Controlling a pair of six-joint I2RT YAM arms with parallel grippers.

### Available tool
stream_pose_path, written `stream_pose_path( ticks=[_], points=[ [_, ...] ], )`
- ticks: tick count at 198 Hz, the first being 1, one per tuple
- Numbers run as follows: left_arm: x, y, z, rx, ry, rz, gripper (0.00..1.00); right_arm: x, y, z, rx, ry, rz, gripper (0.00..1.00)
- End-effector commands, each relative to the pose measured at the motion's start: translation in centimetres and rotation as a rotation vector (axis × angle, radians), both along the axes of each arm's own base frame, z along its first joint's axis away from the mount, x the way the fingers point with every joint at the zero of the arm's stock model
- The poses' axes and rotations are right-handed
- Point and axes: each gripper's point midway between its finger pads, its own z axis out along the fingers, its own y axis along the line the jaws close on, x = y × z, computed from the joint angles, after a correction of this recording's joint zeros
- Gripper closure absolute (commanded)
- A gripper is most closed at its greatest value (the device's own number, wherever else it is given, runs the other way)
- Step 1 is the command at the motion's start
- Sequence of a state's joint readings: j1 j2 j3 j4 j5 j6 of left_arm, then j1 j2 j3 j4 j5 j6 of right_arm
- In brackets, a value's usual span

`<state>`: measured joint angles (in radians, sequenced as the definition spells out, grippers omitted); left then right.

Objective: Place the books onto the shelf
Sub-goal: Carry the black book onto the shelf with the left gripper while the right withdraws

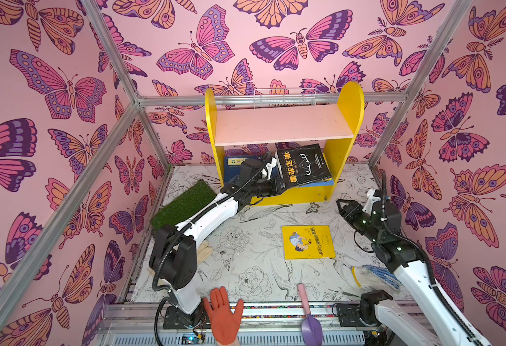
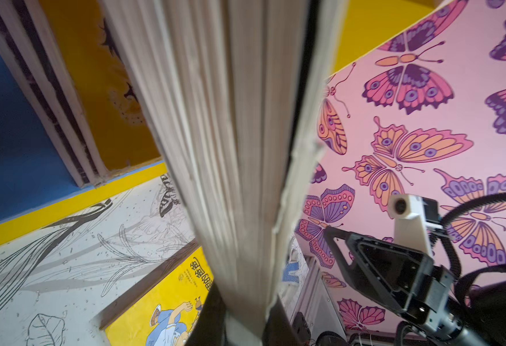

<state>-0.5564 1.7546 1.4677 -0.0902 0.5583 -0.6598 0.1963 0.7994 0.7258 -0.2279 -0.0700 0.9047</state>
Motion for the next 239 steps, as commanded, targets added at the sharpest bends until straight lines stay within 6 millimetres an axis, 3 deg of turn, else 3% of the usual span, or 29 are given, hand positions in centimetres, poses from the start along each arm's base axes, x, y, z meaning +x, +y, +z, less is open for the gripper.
stream_pose_path(
  ticks=[1, 92, 141, 165, 173, 195, 239],
  points=[
    [0.8, -0.6, 2.0, -0.005, -0.069, -0.044, 1.0, -0.8, -1.3, -1.7, -0.069, 0.052, -0.038, 0.52],
    [4.8, -2.3, 1.4, 0.01, -0.065, -0.024, 1.0, -1.2, -1.0, -2.7, -0.081, 0.077, -0.01, 0.52],
    [6.4, -2.7, -0.5, 0.031, -0.037, -0.004, 1.0, -1.5, -1.1, -3.1, -0.089, 0.083, -0.006, 0.52],
    [7.3, -2.6, -1.2, 0.051, -0.034, 0.024, 0.62, -1.5, -0.8, -3.4, -0.082, 0.085, 0.011, 0.52],
    [7.8, -2.5, -1.5, 0.061, -0.028, 0.044, 0.55, -1.5, -0.7, -3.4, -0.077, 0.082, 0.013, 0.52],
    [8.8, -2.0, -1.9, 0.091, -0.013, 0.111, 0.45, -1.5, -0.4, -3.5, -0.069, 0.079, 0.026, 0.52],
    [9.1, -0.6, -0.5, 0.184, -0.108, 0.225, 0.29, -1.5, 0.0, -3.6, -0.057, 0.081, 0.05, 0.52]
  ],
)
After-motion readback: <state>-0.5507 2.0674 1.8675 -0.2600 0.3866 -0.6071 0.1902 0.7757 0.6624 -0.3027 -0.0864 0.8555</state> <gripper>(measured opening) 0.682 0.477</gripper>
